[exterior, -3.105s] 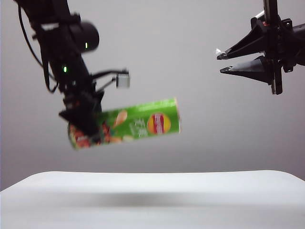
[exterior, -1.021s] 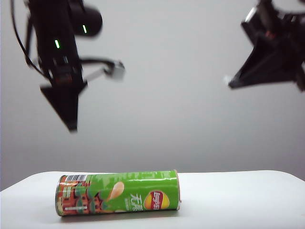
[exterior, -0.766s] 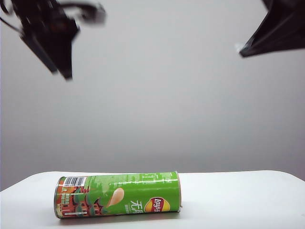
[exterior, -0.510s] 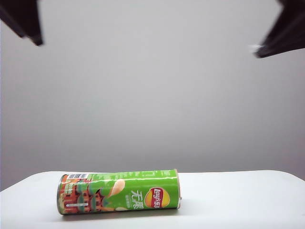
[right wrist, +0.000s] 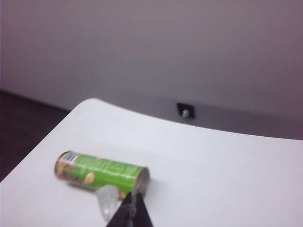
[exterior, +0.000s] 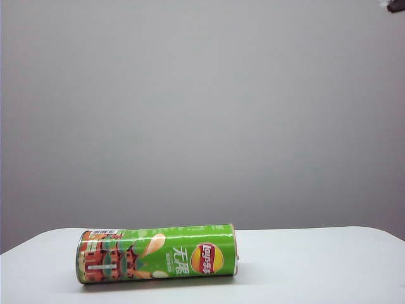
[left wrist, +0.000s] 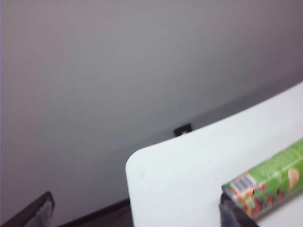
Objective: Pick up the green tub of chips from the desk, push the transparent container that's holding the chips and has slipped out back in, and finally put the chips back on the desk.
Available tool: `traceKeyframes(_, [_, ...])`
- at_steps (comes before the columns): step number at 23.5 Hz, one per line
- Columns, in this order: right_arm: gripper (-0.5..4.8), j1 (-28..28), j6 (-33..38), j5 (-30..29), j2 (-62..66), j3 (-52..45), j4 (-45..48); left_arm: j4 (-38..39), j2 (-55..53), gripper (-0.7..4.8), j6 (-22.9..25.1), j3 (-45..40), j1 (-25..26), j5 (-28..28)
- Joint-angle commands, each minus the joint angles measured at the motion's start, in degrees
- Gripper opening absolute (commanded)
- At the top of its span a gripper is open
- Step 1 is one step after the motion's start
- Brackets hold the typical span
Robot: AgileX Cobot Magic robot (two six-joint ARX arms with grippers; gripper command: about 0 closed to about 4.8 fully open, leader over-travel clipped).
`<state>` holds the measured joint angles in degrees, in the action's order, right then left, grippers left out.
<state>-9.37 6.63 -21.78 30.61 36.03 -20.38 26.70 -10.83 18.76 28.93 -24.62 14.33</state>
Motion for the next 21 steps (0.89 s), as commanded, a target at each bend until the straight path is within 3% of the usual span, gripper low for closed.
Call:
traceKeyframes(1, [-0.09,-0.11,1.29,4.00,-5.62,-4.66,4.17,-3.37,4.24,4.79,-5.95,-4.79,0.11,0.57])
traceKeyframes(4, [-0.09,-0.22,4.48,5.33,-10.23,-10.34,10.12,-5.90,5.14,4.79,-5.64,-7.87,0.09,2.08])
traceKeyframes(8, [-0.09,-0.22,8.57,12.83,-15.19,-18.60,17.59,-11.37,5.11,4.79,-11.96,-9.18,0.09,6.45])
traceKeyframes(12, [-0.09,-0.22,8.83,13.33,-16.41,-24.96,25.51,-18.71,5.11,4.79,-12.00,-14.14,0.07,4.46])
traceKeyframes(16, [-0.09,-0.02,8.11,13.42,-16.55,-27.41,27.32,-22.16,5.16,4.79,-14.51,-17.88,0.07,-0.13])
traceKeyframes(21, [-0.08,2.38,6.34,13.97,-17.99,-28.28,28.39,-26.93,5.18,4.79,-14.78,-22.34,0.09,-0.74])
